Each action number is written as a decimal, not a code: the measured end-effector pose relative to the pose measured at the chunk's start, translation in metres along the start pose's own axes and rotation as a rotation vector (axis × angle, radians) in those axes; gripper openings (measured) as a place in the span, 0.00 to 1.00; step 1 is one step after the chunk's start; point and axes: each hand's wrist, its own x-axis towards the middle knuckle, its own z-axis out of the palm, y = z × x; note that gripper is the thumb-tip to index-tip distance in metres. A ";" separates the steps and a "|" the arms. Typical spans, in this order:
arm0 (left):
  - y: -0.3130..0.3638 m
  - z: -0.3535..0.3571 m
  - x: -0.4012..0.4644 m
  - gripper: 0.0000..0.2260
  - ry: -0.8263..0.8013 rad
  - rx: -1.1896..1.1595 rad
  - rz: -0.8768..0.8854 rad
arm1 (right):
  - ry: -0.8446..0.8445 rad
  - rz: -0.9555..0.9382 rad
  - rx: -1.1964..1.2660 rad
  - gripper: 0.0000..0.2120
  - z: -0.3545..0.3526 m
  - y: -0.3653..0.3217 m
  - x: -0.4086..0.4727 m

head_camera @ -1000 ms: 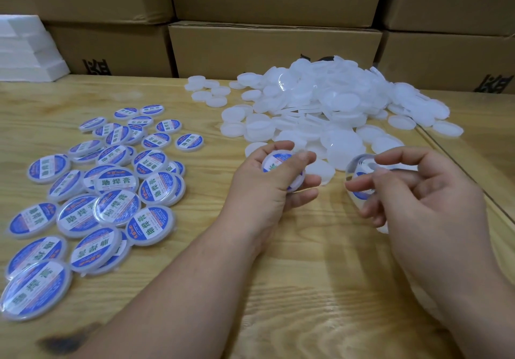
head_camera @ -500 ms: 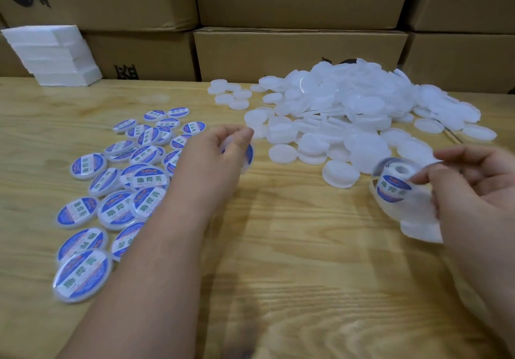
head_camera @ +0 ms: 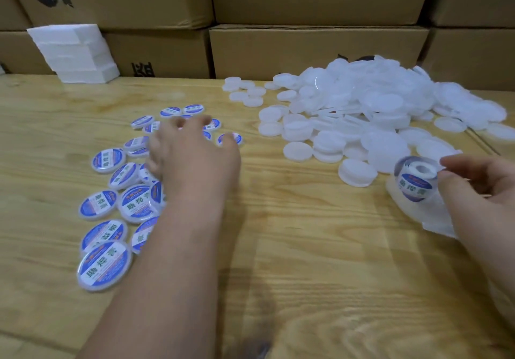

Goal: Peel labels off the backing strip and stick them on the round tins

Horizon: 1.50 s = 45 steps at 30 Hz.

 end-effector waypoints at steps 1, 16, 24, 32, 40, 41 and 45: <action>0.008 0.005 -0.008 0.18 -0.033 -0.029 0.105 | -0.024 -0.033 -0.036 0.15 -0.001 -0.004 -0.003; 0.040 0.068 -0.080 0.29 -0.805 -0.006 0.774 | -0.215 -0.060 -0.141 0.07 -0.001 -0.034 -0.021; 0.042 0.069 -0.076 0.21 -0.603 -0.040 0.650 | -0.341 -0.024 -0.214 0.21 0.000 -0.031 -0.021; 0.045 0.076 -0.077 0.24 -0.602 -0.074 0.642 | -0.382 -0.049 -0.269 0.21 0.001 -0.036 -0.023; 0.043 0.073 -0.074 0.12 -0.575 -0.109 0.567 | -0.438 -0.036 -0.317 0.15 -0.001 -0.043 -0.022; 0.044 0.072 -0.074 0.11 -0.573 -0.111 0.557 | -0.445 -0.033 -0.338 0.15 -0.001 -0.044 -0.022; 0.046 0.068 -0.075 0.11 -0.579 -0.180 0.549 | -0.480 -0.098 -0.404 0.18 -0.001 -0.048 -0.024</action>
